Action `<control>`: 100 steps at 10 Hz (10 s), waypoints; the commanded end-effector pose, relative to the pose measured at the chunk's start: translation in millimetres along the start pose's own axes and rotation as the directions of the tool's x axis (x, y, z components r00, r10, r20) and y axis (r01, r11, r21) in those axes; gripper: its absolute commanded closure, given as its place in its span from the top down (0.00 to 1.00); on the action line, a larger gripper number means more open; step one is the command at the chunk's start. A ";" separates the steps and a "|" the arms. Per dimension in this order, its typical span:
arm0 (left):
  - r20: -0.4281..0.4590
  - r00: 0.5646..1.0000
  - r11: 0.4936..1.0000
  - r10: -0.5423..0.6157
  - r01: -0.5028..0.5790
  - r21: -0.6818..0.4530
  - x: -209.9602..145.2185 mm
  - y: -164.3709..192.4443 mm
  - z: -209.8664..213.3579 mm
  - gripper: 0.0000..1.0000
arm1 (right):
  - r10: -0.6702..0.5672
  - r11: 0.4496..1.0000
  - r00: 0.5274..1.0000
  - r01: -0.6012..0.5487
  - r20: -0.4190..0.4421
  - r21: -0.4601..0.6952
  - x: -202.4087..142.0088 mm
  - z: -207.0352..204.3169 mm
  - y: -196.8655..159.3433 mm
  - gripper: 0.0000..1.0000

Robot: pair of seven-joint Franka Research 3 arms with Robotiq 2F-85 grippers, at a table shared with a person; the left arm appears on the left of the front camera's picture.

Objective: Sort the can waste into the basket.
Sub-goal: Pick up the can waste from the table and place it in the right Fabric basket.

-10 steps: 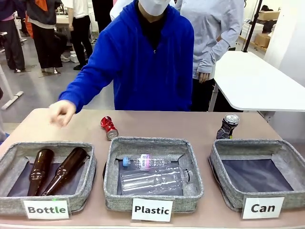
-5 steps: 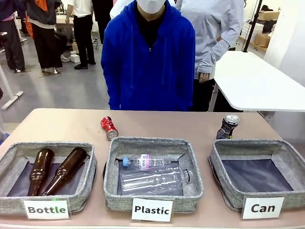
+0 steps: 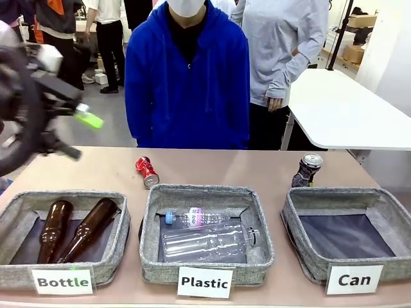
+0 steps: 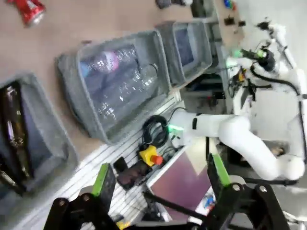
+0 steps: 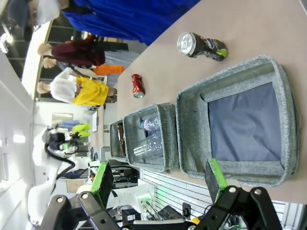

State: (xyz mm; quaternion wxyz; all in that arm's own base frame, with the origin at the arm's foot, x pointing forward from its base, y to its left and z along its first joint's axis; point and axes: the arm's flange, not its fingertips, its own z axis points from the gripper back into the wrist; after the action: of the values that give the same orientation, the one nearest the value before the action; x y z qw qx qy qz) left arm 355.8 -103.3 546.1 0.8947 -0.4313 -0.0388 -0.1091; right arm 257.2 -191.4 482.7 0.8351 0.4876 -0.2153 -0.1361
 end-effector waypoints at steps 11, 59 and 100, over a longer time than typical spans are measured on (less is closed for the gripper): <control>0.124 0.981 0.803 0.150 -0.193 0.564 169.0 85.2 -151.9 1.00 | 0.025 0.999 1.000 -0.026 0.013 0.024 1.9 0.6 -0.6 1.00; -0.618 0.657 0.717 -0.431 0.665 0.208 20.3 43.5 -158.7 0.00 | 0.025 0.999 1.000 -0.026 0.013 0.024 1.9 0.6 -0.6 1.00; -0.697 -0.094 0.456 -0.711 0.693 -0.558 79.0 -220.2 -337.9 1.00 | 0.022 0.998 0.942 -0.039 -0.334 -0.043 -27.2 -19.7 43.0 1.00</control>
State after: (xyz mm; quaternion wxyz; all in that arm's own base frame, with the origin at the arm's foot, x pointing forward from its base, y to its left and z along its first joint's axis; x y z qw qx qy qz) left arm 408.0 -551.0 533.3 0.5592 -0.1807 0.1532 -0.7945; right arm 237.8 -144.8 504.6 0.8693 0.4858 -0.0825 -0.0398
